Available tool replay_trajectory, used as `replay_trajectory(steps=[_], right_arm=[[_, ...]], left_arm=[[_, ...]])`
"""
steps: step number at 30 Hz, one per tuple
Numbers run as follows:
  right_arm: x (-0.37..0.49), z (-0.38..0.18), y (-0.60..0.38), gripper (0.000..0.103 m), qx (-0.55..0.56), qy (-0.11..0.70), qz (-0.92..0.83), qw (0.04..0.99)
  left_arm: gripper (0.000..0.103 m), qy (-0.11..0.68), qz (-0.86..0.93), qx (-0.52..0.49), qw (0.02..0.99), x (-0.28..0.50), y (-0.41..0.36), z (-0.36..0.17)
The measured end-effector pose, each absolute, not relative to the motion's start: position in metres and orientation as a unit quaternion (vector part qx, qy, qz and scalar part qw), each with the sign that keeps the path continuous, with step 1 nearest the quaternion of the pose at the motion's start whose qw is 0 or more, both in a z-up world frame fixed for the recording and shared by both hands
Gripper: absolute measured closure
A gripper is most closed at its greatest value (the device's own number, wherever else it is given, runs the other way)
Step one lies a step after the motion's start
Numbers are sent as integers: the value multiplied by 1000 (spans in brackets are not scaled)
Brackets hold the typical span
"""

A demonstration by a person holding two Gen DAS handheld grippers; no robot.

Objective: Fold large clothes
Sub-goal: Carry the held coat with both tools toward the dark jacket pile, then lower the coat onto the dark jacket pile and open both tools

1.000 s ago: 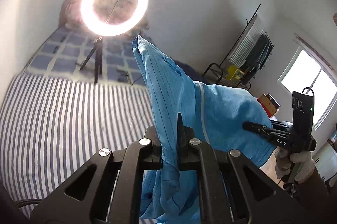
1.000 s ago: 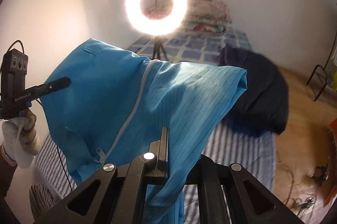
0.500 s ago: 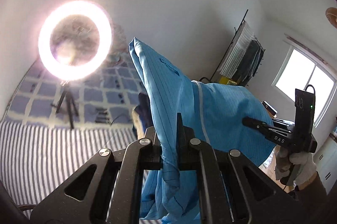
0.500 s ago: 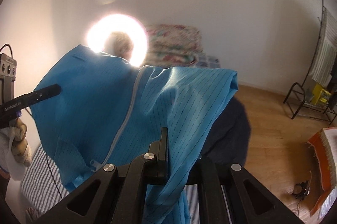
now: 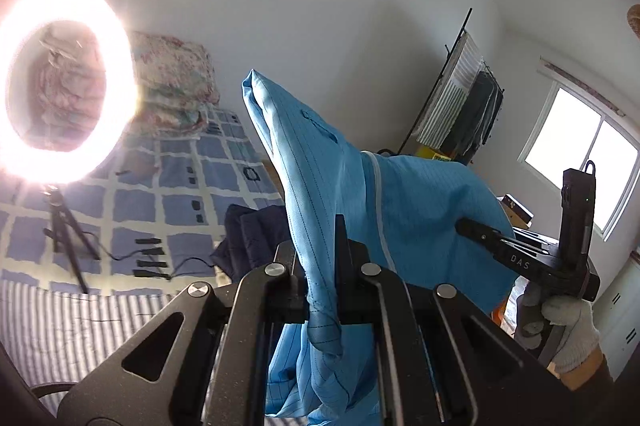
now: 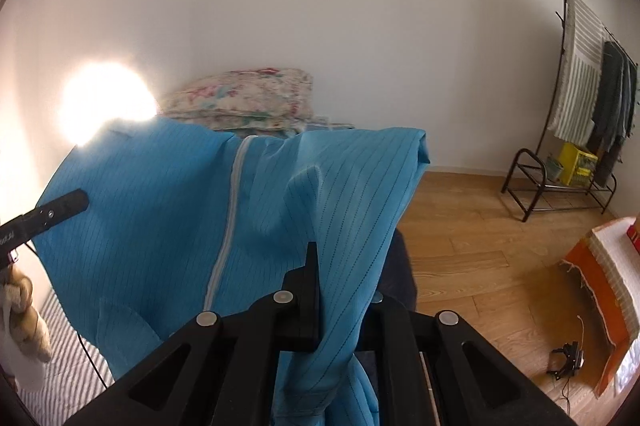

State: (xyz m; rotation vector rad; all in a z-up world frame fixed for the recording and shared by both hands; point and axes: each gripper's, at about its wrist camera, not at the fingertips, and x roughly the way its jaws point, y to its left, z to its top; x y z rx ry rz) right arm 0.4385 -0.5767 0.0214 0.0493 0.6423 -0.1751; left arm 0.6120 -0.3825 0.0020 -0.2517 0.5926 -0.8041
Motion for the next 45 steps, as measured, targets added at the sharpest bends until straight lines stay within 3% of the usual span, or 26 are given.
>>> replay_trajectory(steps=[11, 26, 38, 41, 43, 45], right_arm=[[481, -47, -637, 100, 38, 347, -112, 930], [520, -112, -655, 98, 3, 394, -159, 905], [523, -153, -672, 75, -20, 435, -210, 875], [517, -156, -676, 73, -23, 440, -215, 872], [515, -156, -678, 66, -33, 442, -225, 868], [512, -154, -680, 56, -31, 444, -226, 867]], left_arm=[[98, 330, -369, -107, 863, 659, -444, -81], [98, 360, -306, -59, 880, 688, -461, -139], [96, 368, -283, -15, 886, 685, -473, -160], [90, 375, -271, -13, 887, 686, -472, -161], [80, 377, -265, -17, 888, 685, -470, -162], [43, 380, -258, -13, 888, 685, -467, -161]])
